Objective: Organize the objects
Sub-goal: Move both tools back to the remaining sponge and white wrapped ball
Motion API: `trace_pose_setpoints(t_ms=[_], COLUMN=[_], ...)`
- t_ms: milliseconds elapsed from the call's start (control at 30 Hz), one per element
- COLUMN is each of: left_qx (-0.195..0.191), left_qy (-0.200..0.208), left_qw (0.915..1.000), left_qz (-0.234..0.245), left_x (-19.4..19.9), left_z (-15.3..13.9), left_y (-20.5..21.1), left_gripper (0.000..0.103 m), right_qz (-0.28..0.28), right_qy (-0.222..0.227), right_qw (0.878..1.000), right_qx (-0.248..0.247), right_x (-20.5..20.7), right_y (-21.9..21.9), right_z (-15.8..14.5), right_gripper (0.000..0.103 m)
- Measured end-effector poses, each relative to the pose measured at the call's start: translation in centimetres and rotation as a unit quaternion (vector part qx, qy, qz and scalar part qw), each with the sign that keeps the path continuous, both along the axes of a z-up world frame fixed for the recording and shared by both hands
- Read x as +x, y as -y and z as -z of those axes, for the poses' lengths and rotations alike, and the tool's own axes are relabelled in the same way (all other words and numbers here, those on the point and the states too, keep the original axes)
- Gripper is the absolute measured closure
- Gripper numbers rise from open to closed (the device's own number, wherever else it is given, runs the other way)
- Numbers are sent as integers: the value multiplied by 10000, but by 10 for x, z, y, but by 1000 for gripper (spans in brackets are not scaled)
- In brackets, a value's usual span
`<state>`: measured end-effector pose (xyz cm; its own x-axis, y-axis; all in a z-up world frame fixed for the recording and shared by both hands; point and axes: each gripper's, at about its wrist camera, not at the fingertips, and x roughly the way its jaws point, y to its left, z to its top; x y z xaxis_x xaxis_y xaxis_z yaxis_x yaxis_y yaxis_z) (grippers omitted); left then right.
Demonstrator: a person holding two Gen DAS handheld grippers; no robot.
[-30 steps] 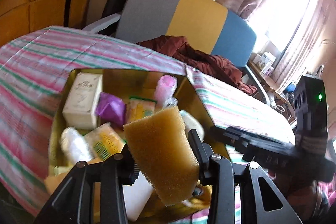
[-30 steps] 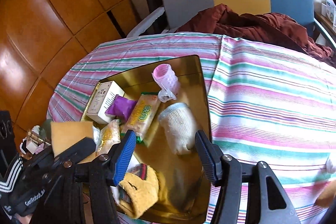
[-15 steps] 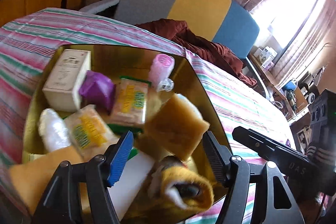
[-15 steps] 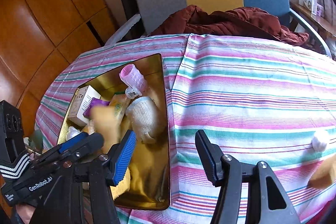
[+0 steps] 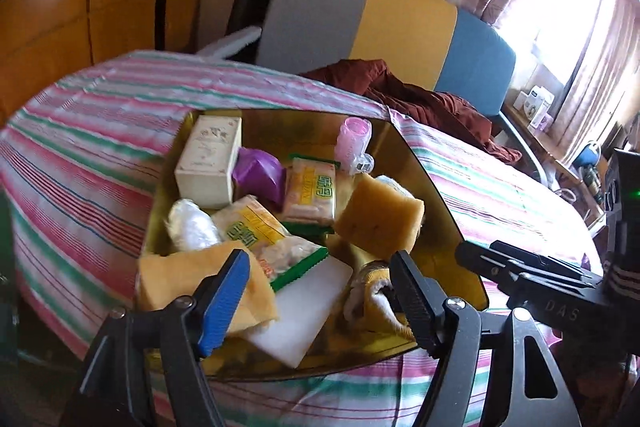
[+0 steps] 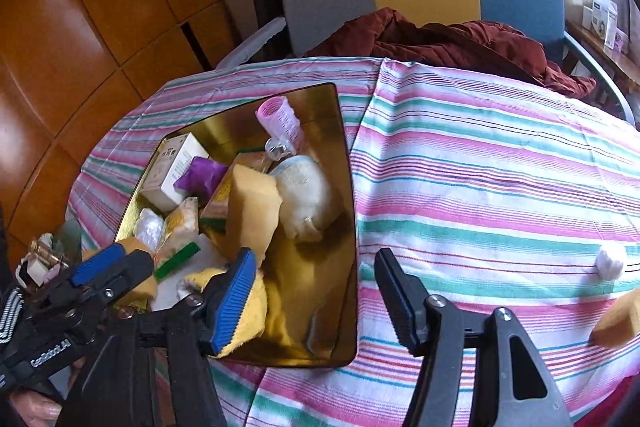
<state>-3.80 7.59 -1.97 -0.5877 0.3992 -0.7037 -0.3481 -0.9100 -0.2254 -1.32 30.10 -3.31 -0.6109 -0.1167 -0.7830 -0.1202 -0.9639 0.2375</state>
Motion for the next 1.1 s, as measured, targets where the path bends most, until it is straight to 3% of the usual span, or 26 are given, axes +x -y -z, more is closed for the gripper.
trace_pose_setpoints(t_ms=[367, 667, 1100], left_qx=[-330, -375, -473], left_qy=[-599, -696, -747], left_qw=[9977, 9967, 9948], left_qz=[21, 158, 502], left_x=[26, 42, 56], left_z=[-19, -22, -23], left_y=[0, -5, -26], left_gripper=[28, 28, 26], right_qz=[-60, 42, 432], right_qy=[-109, -96, 5], right_qw=[9994, 9991, 9983], right_qx=[323, 403, 399], right_x=[17, 27, 47], right_y=[15, 8, -25], right_z=[-6, -5, 0], right_gripper=[30, 24, 24])
